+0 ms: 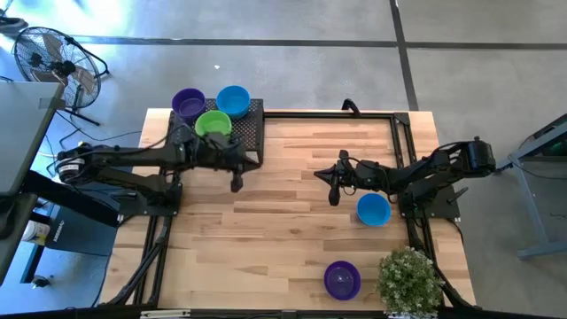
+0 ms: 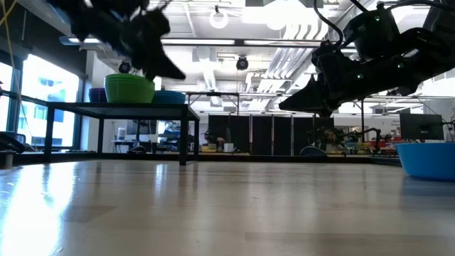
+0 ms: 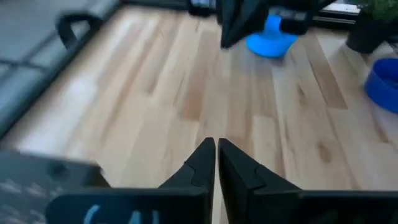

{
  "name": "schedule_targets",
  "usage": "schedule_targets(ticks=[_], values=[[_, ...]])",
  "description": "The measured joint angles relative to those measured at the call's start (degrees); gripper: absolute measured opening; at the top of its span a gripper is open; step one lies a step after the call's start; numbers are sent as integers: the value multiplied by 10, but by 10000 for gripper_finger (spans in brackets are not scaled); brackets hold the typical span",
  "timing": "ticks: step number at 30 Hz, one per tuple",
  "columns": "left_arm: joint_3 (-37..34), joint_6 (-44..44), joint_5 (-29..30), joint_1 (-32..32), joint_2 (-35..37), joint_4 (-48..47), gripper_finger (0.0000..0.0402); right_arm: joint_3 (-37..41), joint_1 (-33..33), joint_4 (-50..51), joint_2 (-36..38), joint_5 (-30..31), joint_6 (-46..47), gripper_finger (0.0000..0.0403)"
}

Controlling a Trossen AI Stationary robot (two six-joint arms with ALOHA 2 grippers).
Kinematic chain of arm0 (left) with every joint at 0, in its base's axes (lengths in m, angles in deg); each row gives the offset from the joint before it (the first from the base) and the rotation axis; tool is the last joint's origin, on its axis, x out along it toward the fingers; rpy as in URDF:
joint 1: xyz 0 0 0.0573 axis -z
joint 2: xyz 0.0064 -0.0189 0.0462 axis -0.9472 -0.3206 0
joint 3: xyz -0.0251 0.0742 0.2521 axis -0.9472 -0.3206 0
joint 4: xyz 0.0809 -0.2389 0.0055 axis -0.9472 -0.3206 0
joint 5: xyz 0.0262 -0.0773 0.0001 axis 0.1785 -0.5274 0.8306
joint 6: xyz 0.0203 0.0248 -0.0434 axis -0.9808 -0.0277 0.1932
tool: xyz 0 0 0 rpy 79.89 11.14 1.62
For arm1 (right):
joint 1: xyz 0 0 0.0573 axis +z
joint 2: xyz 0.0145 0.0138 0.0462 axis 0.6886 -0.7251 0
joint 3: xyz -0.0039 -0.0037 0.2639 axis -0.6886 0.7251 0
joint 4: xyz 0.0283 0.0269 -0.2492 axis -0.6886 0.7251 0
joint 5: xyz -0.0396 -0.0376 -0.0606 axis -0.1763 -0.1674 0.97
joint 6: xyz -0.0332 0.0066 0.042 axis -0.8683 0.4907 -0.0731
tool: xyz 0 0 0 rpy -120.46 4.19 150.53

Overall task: Pick & Place Mini bowls
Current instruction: Stack the blue bowl on top of the blue bowl on the shelf

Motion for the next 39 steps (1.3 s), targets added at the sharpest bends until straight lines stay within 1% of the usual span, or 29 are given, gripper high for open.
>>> schedule_targets(ticks=[2,4,5,6,8,10,12,14,17,20,23,27,30,33,36,39], values=[[-17,23,1,6,-27,25,18,0,5,4,6,3,0,1],[-39,40,22,14,-50,42,11,0,14,11,22,13,-1,1],[-56,47,31,20,-51,66,6,0,20,17,32,20,-1,2],[-74,49,35,29,-51,117,3,0,28,32,45,30,0,2],[-112,49,33,46,-48,251,4,-1,47,78,76,58,7,1],[-153,49,32,61,-49,350,3,-12,71,163,115,94,25,1],[-182,48,33,73,-56,418,1,-38,98,291,151,138,58,1],[-201,46,43,80,-62,473,2,-81,126,432,181,174,102,1],[-218,45,47,82,-62,502,2,-158,164,626,198,199,195,1],[-219,44,47,82,-73,505,3,-231,201,789,187,208,295,6],[-219,46,47,82,-86,506,3,-286,242,918,156,200,374,12],[-219,49,34,82,-87,505,3,-350,288,1057,98,162,490,21],[-219,49,10,82,-87,504,3,-393,319,1125,51,125,558,39],[-219,49,-2,82,-87,500,3,-426,342,1165,8,89,594,69],[-219,49,-4,82,-87,495,3,-442,360,1176,-23,52,601,102],[-219,49,-4,82,-87,484,3,-440,371,1175,-43,31,617,130]])
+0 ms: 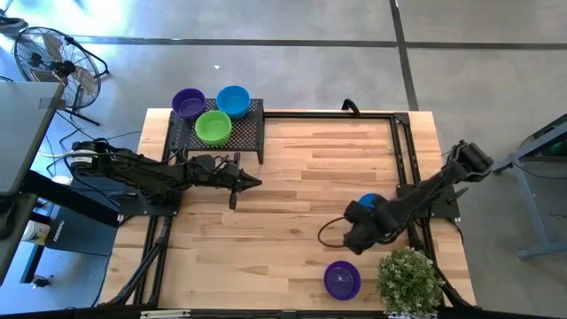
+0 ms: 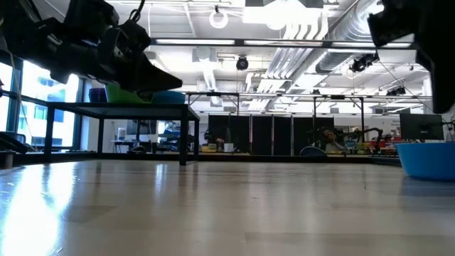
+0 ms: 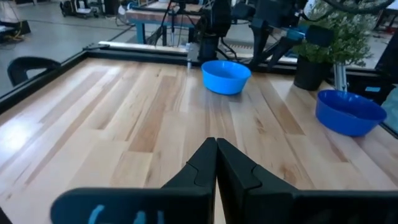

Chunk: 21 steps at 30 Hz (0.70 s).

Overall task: Pick & Place Mini bowls
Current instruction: Stack the blue bowl on top of the blue bowl on the shelf

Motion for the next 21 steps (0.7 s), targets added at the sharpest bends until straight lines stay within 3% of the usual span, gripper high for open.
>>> schedule_targets(ticks=[8,12,17,21], values=[[0,0,1,0,0,-6,3,77,-9,-13,-11,-5,77,158],[0,0,1,0,0,-14,3,139,-31,-101,-11,-24,75,150],[0,0,2,0,0,-13,3,202,-61,-229,-7,-51,59,122],[0,0,2,0,0,-13,3,199,-69,-231,-8,-45,29,65]])
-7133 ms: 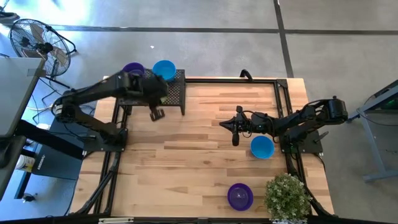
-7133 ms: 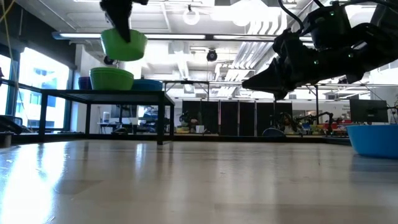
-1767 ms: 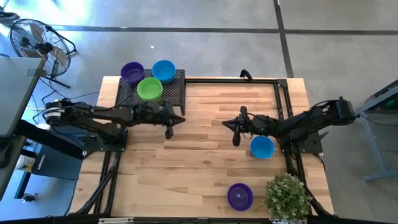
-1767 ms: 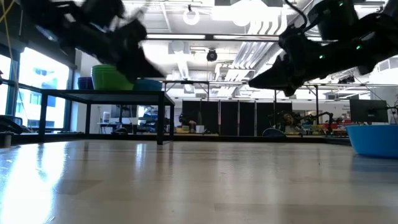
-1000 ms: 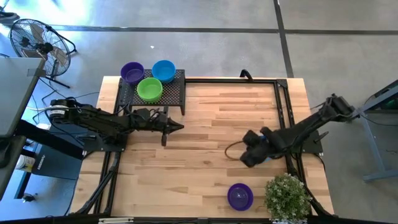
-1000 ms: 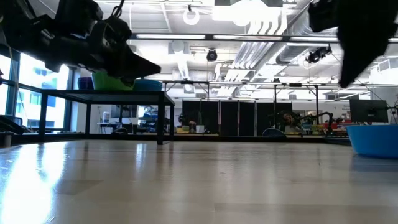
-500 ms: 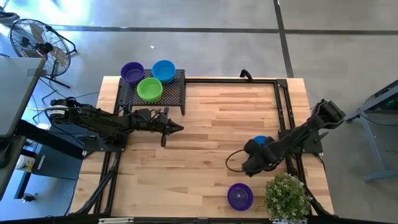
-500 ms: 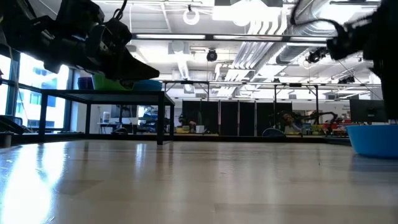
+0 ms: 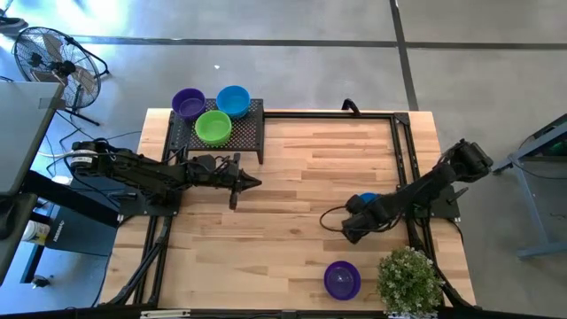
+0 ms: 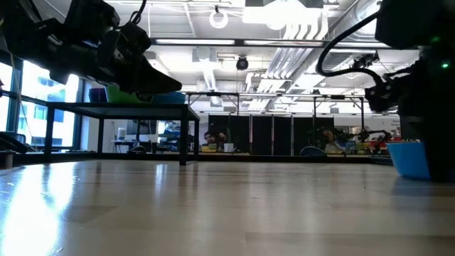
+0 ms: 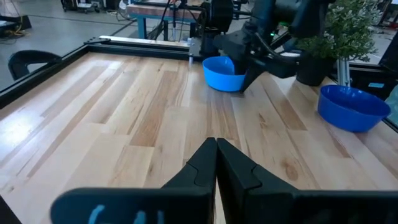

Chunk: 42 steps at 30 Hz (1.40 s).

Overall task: Pick & Place Mini bowls
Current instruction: Stack the blue bowl on top of the blue bowl on the shelf

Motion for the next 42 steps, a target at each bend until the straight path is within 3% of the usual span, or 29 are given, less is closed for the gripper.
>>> schedule_targets(ticks=[4,9,14,22,27,35,42], values=[[0,0,11,0,0,0,3,-41,-3,30,-4,20,-65,8],[0,0,19,0,0,0,3,-107,-37,19,-4,38,-156,12],[0,1,19,0,0,0,3,-175,-92,-39,-30,60,-310,6],[0,2,19,0,0,0,3,-308,-159,-134,-182,9,-596,3],[0,2,21,0,0,-4,3,-403,-168,-140,-285,-15,-733,3],[0,2,21,0,0,-6,3,-466,-168,-128,-351,-11,-802,7],[0,5,20,0,0,-8,3,-464,-162,-131,-340,43,-802,74]])
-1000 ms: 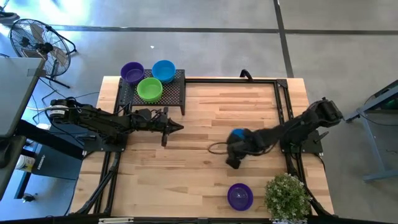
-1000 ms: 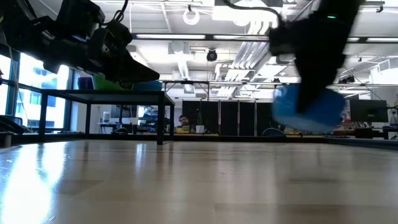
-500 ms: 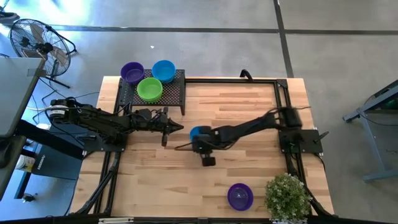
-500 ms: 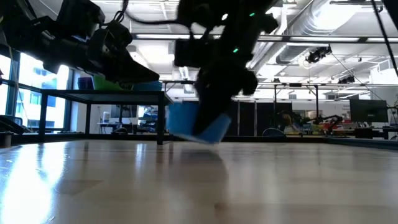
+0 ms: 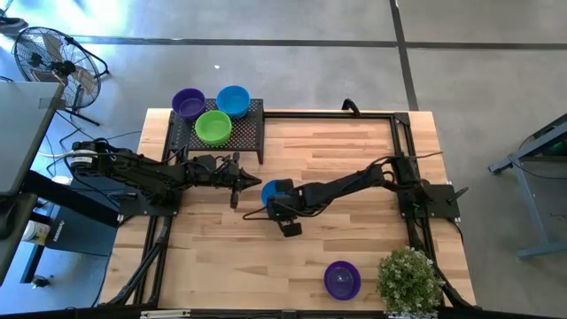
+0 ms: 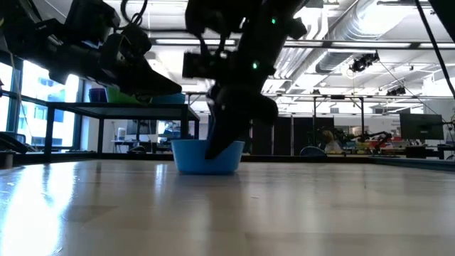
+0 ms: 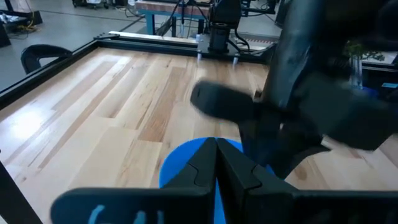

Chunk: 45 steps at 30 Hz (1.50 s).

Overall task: Pick & Place Mini bowls
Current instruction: Stack the blue bowl on top of the blue bowl on the shelf

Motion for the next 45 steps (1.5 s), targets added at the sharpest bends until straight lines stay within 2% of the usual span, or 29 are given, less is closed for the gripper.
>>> schedule_targets(ticks=[5,8,10,13,17,21,24,29,33,36,39,45], values=[[0,17,-3,0,0,-13,3,7,14,14,52,50,0,118],[1,26,-13,0,1,-22,3,39,20,11,101,64,12,117],[8,39,-23,0,1,-47,3,87,20,-12,140,63,33,101],[31,51,-24,0,1,-117,3,191,15,-105,202,69,55,61],[83,75,-11,0,1,-233,3,340,5,-275,278,78,77,8],[142,96,-29,1,1,-341,3,458,-1,-434,336,105,95,19],[181,81,-40,17,-10,-416,3,524,-1,-512,370,127,82,22],[248,65,-33,58,-31,-524,3,600,-1,-585,416,134,77,5],[303,54,-10,86,-88,-591,7,630,-1,-593,445,135,80,4],[347,30,9,103,-121,-625,31,637,-1,-598,460,137,80,6],[378,16,18,114,-158,-656,72,638,0,-597,465,136,80,2],[417,-26,31,121,-213,-664,143,638,8,-597,467,139,75,4]])
